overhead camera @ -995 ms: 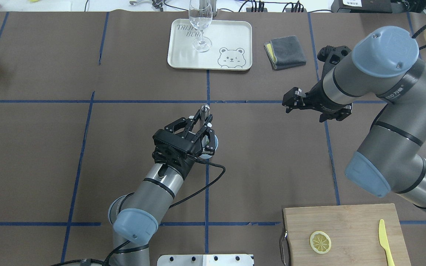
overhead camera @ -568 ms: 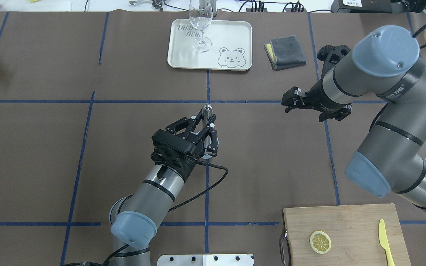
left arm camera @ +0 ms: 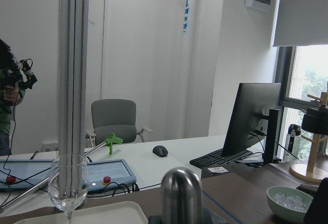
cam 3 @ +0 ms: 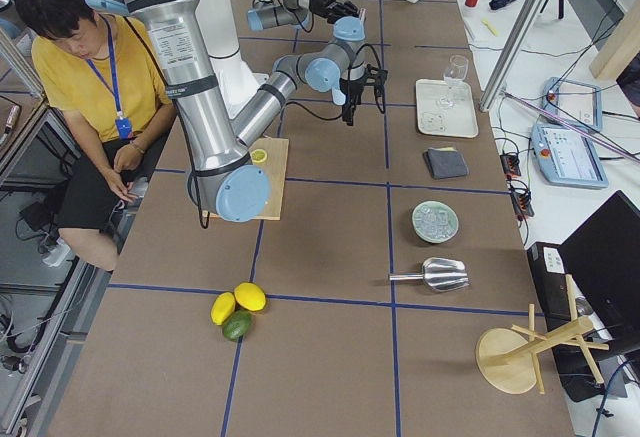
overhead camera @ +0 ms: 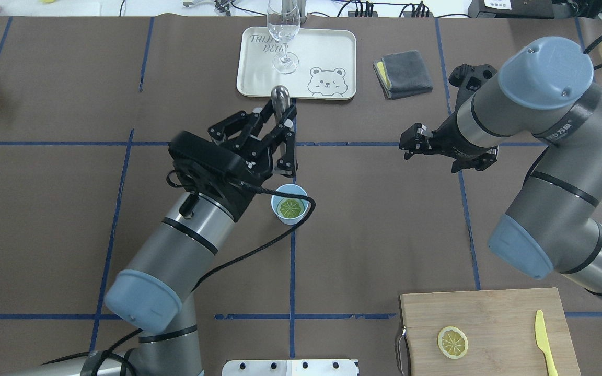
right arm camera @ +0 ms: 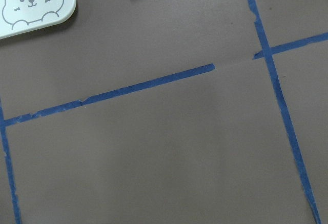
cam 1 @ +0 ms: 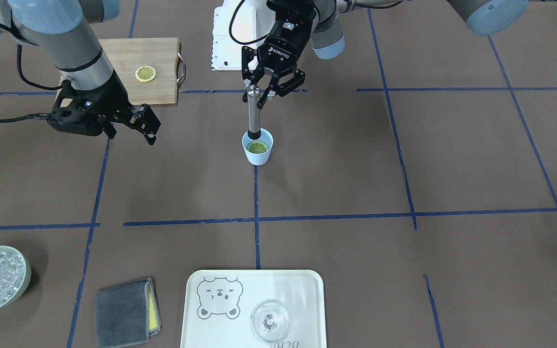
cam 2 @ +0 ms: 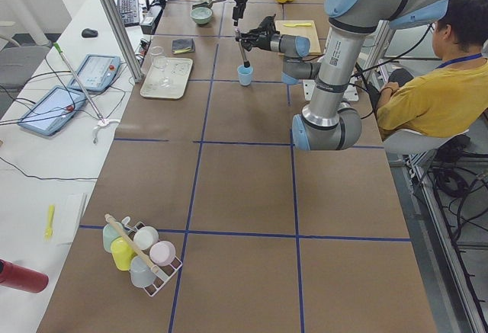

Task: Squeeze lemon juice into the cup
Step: 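Lift the muddler out of the cup and carry it back toward its spot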

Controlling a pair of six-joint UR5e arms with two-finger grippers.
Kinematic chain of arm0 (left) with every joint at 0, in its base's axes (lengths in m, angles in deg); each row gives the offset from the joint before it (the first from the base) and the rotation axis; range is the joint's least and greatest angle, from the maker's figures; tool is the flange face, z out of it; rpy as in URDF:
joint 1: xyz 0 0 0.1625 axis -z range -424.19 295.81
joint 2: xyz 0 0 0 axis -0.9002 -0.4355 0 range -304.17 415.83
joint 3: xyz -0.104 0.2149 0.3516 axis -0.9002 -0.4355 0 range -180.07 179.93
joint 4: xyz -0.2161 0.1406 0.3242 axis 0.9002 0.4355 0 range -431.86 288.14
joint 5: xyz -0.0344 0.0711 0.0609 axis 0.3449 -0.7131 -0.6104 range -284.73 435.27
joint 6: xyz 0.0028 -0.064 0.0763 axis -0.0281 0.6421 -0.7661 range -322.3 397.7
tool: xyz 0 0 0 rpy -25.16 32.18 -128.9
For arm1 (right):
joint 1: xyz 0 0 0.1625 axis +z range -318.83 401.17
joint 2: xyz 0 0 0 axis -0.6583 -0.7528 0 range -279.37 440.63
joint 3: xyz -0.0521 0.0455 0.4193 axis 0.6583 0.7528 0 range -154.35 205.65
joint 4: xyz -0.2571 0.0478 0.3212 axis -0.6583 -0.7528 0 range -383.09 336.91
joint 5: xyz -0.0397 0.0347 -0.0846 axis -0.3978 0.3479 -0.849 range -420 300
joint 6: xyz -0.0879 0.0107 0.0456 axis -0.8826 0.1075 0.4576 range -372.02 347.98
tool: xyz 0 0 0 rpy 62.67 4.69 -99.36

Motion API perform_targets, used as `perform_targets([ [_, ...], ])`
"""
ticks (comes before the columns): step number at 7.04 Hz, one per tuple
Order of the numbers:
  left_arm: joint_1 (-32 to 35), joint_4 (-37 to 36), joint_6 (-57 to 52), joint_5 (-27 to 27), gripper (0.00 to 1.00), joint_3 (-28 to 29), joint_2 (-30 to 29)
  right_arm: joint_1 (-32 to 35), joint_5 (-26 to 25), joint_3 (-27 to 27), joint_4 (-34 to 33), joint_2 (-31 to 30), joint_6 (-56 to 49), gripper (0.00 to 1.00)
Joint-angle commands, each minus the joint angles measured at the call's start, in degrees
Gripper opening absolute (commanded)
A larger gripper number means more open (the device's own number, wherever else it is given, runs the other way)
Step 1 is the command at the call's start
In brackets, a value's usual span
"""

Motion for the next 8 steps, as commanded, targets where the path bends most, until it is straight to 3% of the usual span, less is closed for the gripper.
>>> perform_targets([
  [1, 3.96, -1.15, 3.82, 0.85, 0.00, -2.95, 5.75, 0.10, 0.00, -0.17, 0.00, -0.82, 0.00, 1.00],
  [3, 8.26, -2.81, 6.29, 4.60, 0.00, -2.69, 13.16, 0.01, -0.35, 0.18, 0.00, -2.23, 0.00, 1.00],
  [4, 13.16, -3.61, 15.27, 16.29, 0.00, -2.69, 18.15, 0.01, -0.53, 0.27, 0.09, -2.67, 0.00, 1.00],
  [6, 29.30, -9.64, 17.21, 47.37, 0.00, -2.60, 24.33, 0.01, -0.35, -0.08, 0.09, -2.76, 0.09, 1.00],
  [7, 35.99, -16.82, 17.21, 60.05, 0.00, -2.95, 24.53, 0.01, -0.35, -0.17, 0.09, -2.85, 0.09, 1.00],
  [8, 39.80, -21.93, 17.21, 67.48, 0.00, -2.95, 25.05, 0.01, -0.44, -0.17, 0.09, -3.11, 0.09, 1.00],
])
